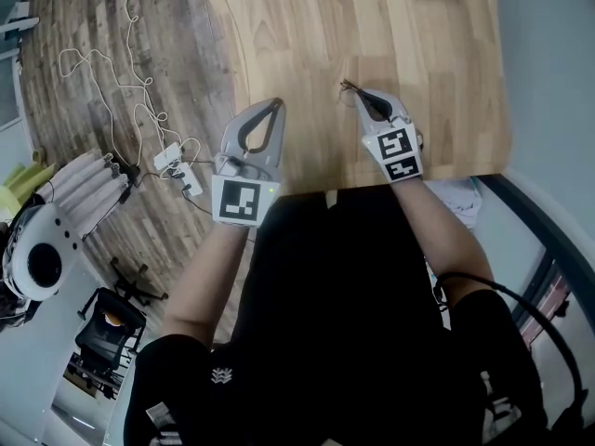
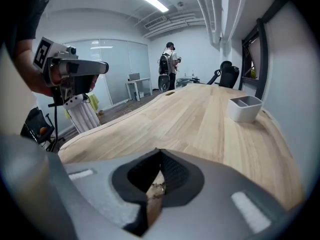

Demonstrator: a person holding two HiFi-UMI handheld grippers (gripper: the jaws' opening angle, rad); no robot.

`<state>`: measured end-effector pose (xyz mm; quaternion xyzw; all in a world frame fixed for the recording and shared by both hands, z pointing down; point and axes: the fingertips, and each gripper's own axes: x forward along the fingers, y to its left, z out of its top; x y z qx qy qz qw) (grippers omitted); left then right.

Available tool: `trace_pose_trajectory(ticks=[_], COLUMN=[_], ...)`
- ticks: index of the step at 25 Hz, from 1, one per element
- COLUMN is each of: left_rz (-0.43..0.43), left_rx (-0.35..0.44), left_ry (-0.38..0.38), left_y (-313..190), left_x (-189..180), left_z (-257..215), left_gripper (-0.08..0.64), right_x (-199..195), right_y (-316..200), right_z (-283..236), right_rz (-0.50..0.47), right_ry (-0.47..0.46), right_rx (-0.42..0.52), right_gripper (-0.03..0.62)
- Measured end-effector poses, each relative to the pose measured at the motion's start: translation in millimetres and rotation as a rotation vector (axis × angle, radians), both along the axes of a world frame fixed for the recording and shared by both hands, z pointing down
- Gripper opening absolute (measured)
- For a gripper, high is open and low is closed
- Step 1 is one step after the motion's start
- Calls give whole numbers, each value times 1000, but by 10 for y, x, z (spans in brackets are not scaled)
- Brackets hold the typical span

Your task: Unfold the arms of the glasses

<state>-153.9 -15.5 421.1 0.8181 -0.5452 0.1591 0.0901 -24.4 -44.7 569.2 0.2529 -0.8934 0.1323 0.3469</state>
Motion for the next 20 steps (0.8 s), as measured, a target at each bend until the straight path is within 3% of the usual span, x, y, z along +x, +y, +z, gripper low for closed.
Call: trace_pose_trajectory(ticks=[7, 11, 16, 20], left_rz=[-17, -39, -62, -69], left_rx=[-15, -24, -16, -20], left_ry=[-8, -15, -3, -3], left_y=[111, 157, 156, 144], left_x=[-3, -76, -97, -99], left_z=[24, 36, 21, 45], left_gripper=[-2, -2, -2, -2], right_x=[-4, -61, -113, -139], right_y=[-12, 34, -4, 41], right_z=[128, 258, 195, 92], right_rz=[-135, -215, -241, -252], right_ry=[146, 205, 197, 147], right_rx=[37, -34, -18, 9], right_gripper=[65, 69, 18, 17])
